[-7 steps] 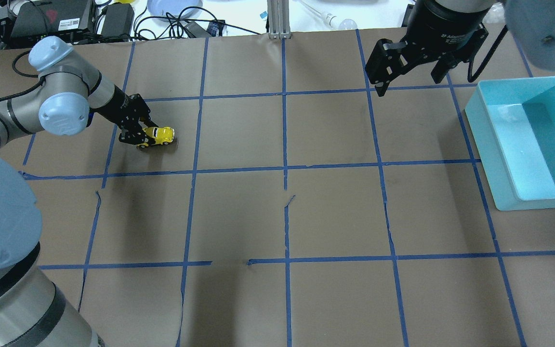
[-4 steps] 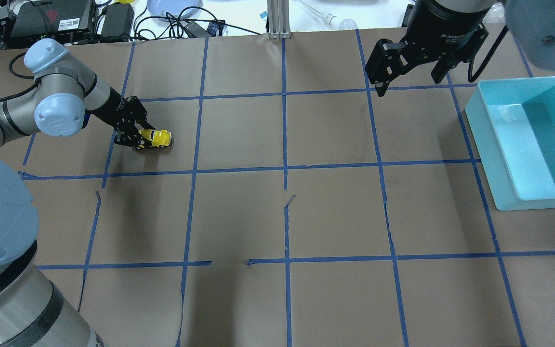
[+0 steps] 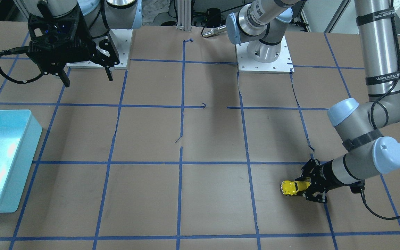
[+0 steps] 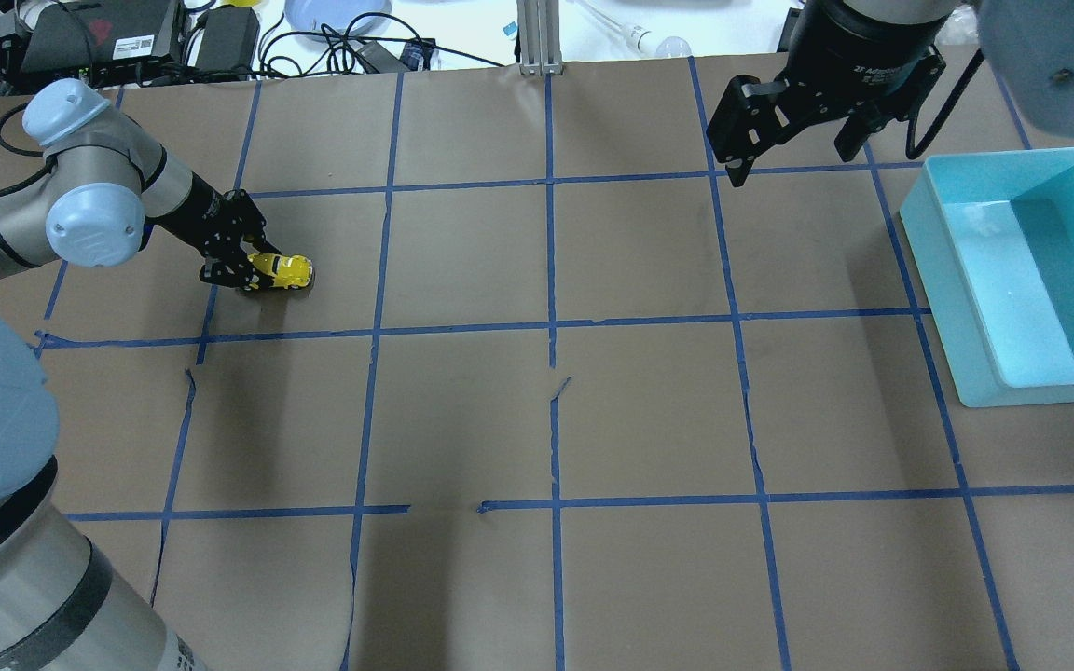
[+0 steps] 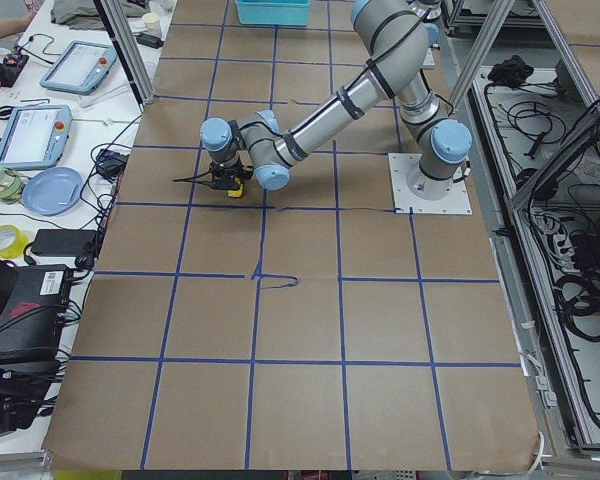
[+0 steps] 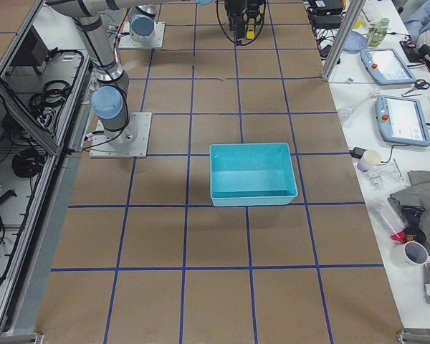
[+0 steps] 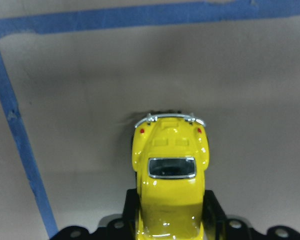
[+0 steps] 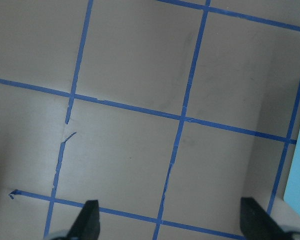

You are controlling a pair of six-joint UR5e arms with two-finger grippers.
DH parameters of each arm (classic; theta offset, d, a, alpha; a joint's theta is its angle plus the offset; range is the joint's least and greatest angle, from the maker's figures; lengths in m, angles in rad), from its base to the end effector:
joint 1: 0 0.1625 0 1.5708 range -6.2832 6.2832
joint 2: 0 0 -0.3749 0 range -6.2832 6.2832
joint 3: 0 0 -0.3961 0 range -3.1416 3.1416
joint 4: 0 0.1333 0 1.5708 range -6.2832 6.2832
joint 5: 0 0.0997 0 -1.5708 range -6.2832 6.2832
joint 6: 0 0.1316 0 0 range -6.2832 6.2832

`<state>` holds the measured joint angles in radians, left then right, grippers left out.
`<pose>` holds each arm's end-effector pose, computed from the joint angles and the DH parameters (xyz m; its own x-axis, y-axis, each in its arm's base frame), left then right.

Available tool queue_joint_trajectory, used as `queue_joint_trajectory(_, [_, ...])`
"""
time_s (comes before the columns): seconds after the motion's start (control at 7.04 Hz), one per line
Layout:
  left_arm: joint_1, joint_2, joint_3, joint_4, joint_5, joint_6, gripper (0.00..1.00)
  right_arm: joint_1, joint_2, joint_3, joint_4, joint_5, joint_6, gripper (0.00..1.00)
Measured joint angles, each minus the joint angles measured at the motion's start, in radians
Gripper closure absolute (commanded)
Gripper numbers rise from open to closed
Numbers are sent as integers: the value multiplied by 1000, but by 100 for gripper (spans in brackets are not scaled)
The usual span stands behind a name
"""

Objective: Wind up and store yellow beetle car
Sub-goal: 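Drag the held car backward along the table with the left gripper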

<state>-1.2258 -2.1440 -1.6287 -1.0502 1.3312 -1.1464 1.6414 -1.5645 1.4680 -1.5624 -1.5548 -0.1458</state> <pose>0.0508 -0.6279 0.1057 -0.0665 -0.9978 -0.0034 -0.9634 0.0633 0.2603 0.1709 -0.4967 0.4533 -0.9765 -0.2155 -0.0030 -0.2144 0.9726 -0.0894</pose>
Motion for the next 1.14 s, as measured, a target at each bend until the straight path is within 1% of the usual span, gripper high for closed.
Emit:
queue_joint_trajectory(0.28, [23,-1,-1,0,3,61,100,0,1,0,-1,-2,-1,0])
queue_joint_trajectory(0.57, [30,-2,-2,1,5,82,100,0,1,0,-1,-1,0,0])
queue_joint_trajectory(0.71, [30,-3,-1,1,6,81,66,0,1,0,-1,-2,0,0])
queue_joint_trajectory(0.85, [31,-4,0,3,4,71,41,0,1,0,-1,-2,-1,0])
queue_joint_trajectory(0.99, [31,-5,2,9,1,48,20,0,1,0,-1,-1,-1,0])
queue_joint_trajectory(1.14, [31,-7,3,14,1,22,10,0,1,0,-1,-1,-1,0])
